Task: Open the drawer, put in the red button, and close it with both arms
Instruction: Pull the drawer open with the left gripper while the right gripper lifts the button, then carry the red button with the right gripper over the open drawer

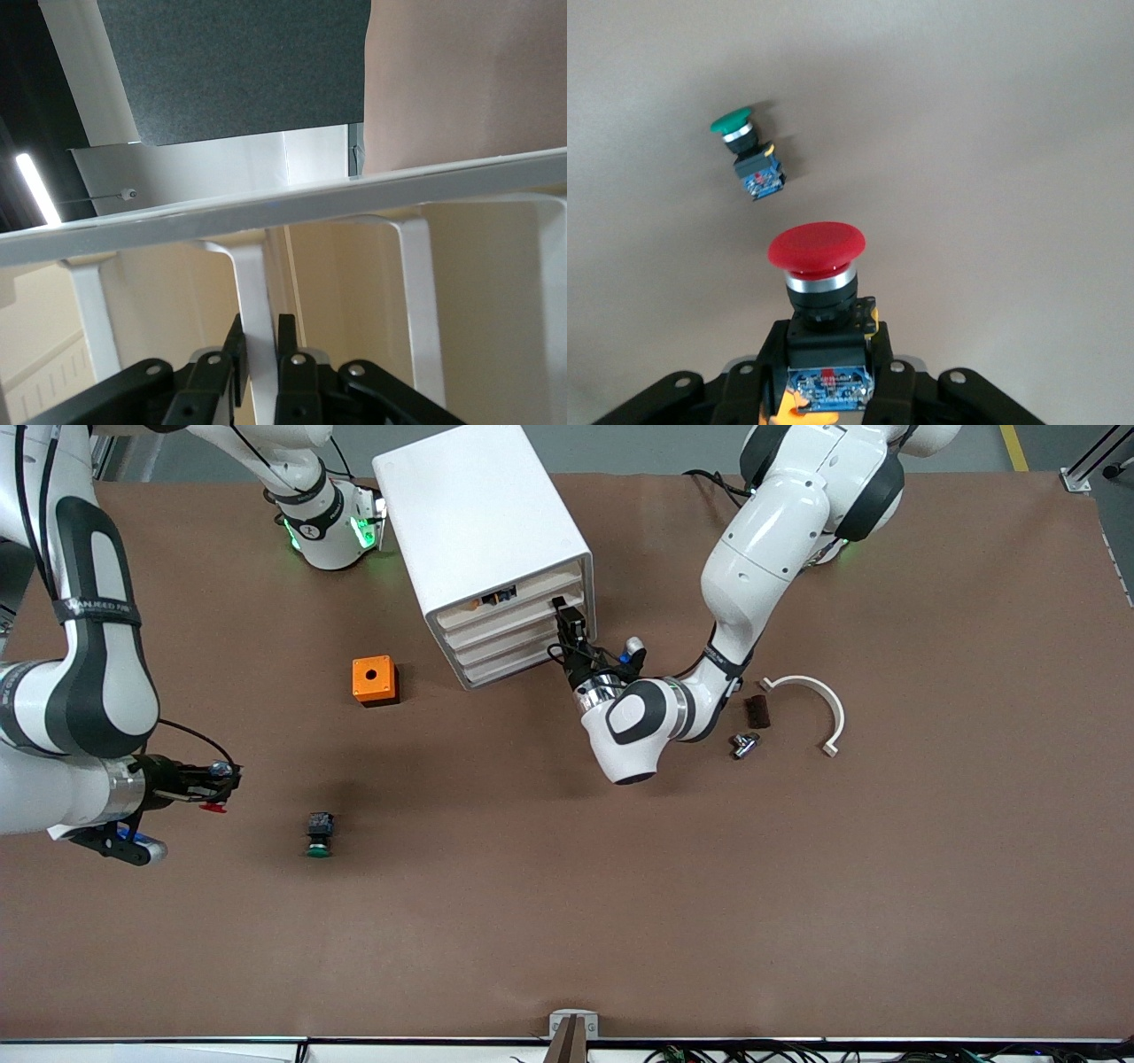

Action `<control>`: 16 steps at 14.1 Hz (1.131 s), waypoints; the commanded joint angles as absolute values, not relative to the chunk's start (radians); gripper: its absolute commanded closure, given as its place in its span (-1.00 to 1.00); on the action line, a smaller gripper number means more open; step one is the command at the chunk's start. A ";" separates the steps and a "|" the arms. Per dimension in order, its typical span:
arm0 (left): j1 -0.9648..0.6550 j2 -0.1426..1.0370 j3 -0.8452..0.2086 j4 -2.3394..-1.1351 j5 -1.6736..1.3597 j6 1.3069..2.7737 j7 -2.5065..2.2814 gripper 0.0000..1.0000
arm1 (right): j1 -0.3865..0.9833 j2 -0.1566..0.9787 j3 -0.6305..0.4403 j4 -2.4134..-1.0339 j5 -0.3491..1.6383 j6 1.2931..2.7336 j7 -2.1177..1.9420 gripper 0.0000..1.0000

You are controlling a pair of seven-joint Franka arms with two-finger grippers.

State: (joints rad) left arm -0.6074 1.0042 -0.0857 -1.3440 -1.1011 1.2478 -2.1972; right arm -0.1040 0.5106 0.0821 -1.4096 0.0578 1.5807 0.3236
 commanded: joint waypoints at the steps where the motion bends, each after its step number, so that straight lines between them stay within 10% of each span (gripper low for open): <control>1: -0.566 1.020 -0.071 -1.322 -1.115 1.284 -2.189 0.66 | -0.048 0.451 0.081 -1.427 0.064 1.546 0.463 0.98; 13: -0.430 1.008 -0.031 -1.312 -1.117 1.285 -2.187 0.55 | 0.184 0.390 0.081 -1.427 0.245 1.514 1.063 0.98; 16: -0.430 1.006 -0.032 -1.310 -1.121 1.285 -2.180 0.07 | 0.267 0.388 0.080 -1.431 0.265 1.552 1.214 0.98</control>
State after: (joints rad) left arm -0.4226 1.0032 -0.0511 -1.3114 -1.1080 1.2749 -2.1957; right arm 0.2247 0.4133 0.0892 -1.4097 0.2372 1.5305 1.1228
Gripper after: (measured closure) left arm 0.709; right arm 0.599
